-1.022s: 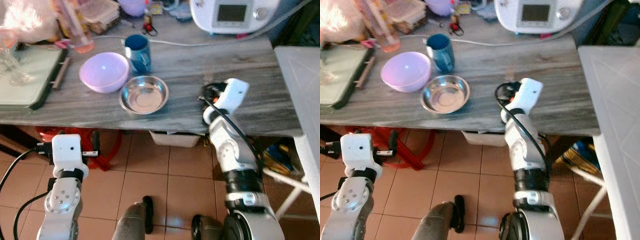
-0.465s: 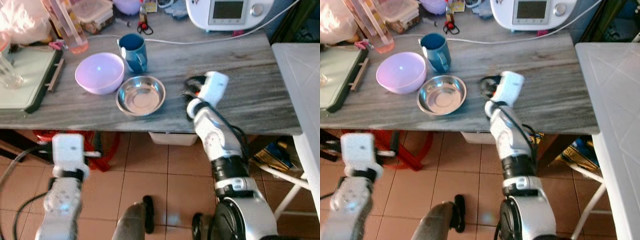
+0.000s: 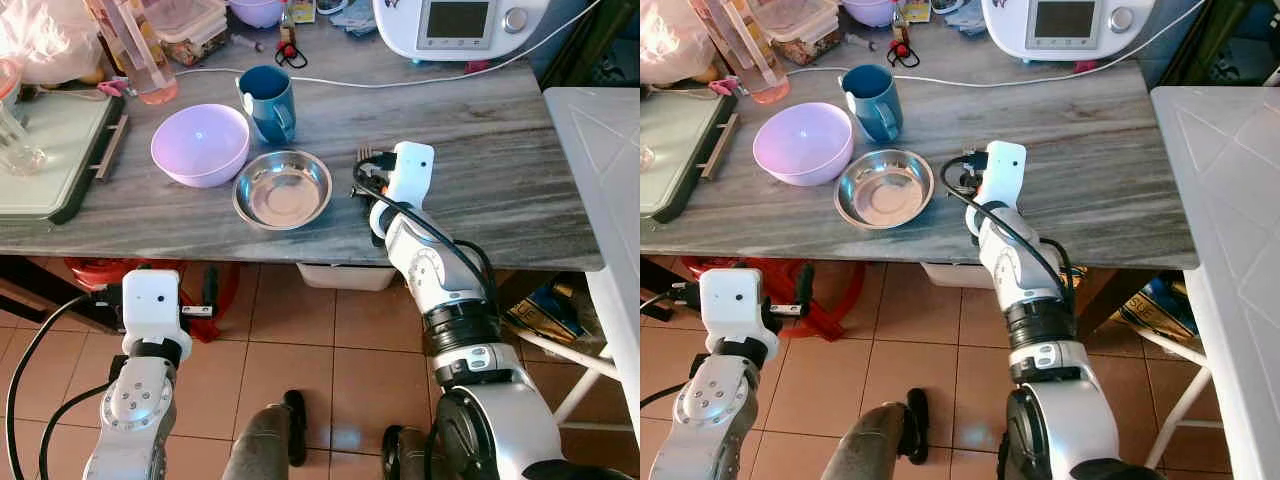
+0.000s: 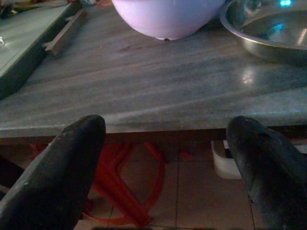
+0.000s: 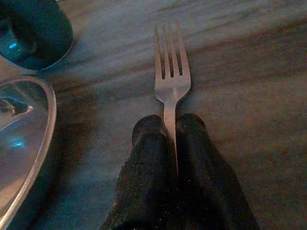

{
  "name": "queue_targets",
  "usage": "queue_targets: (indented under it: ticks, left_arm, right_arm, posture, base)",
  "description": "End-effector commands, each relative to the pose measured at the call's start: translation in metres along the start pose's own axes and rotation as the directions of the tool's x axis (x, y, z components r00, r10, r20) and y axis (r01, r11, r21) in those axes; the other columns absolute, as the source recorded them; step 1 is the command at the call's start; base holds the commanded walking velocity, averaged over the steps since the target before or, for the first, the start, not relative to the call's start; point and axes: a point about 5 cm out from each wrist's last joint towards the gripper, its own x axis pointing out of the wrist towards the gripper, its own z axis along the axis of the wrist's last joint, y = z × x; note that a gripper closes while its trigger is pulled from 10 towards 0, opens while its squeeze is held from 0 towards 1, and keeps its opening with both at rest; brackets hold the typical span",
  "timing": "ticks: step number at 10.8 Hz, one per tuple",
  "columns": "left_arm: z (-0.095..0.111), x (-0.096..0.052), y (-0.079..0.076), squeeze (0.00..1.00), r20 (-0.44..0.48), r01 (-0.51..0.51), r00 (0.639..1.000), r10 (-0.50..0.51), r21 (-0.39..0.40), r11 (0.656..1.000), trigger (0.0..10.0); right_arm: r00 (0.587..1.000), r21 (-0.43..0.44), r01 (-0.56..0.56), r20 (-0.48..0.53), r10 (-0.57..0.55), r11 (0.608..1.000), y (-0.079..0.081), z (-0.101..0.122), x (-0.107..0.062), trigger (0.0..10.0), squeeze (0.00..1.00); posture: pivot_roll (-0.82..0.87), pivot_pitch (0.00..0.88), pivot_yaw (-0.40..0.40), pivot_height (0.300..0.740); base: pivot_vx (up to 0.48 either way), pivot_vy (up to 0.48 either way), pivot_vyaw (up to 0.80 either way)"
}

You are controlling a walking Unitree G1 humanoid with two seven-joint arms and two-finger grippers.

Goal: Setting the table

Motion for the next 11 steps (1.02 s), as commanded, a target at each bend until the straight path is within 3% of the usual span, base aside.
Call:
queue_targets:
  ticks: [1,2,4,8,10,11]
  left_arm:
    - [-0.005,-0.002,0.002,0.00,-0.025,-0.010,1.000,0.010,0.001,1.000,10.0]
    - [-0.005,-0.002,0.002,0.00,-0.025,-0.009,1.000,0.009,0.000,1.000,10.0]
    - [-0.005,-0.001,0.001,0.00,-0.025,-0.009,1.000,0.009,-0.003,1.000,10.0]
    - [-0.006,0.000,-0.003,0.00,-0.026,-0.001,1.000,0.001,-0.019,1.000,10.0]
    - [-0.004,0.002,-0.002,0.00,-0.013,-0.001,1.000,0.001,-0.025,1.000,10.0]
    - [-0.005,0.003,-0.004,0.00,-0.007,0.005,1.000,-0.005,-0.029,1.000,10.0]
  right_arm:
    - [0.995,0.001,0.026,-0.092,-0.026,1.000,-0.006,-0.018,0.001,10.0,0.00]
    - [0.995,0.009,0.017,-0.101,-0.016,1.000,-0.005,-0.019,0.001,10.0,0.00]
    - [0.995,0.032,-0.012,-0.100,0.015,0.999,0.002,-0.017,0.003,10.0,1.00]
    - [0.997,0.034,-0.006,-0.070,0.008,0.999,-0.001,-0.013,0.001,10.0,1.00]
    - [0.999,-0.052,0.009,0.044,-0.006,0.999,-0.005,-0.003,-0.005,10.0,1.00]
    - [0.998,-0.049,0.008,0.056,-0.005,0.999,-0.007,-0.005,-0.007,10.0,1.00]
  posture:
    - [0.11,0.234,0.075,0.740]
    - [0.11,0.234,0.075,0.740]
    - [0.11,0.231,0.070,0.740]
    - [0.10,0.222,0.066,0.740]
    - [0.10,0.216,0.062,0.740]
    - [0.10,0.207,0.056,0.740]
  base:
    - [0.000,0.000,0.00]
    - [0.000,0.000,0.00]
    - [0.000,0.000,0.00]
    - [0.000,0.000,0.00]
    - [0.000,0.000,0.00]
    - [0.000,0.000,0.00]
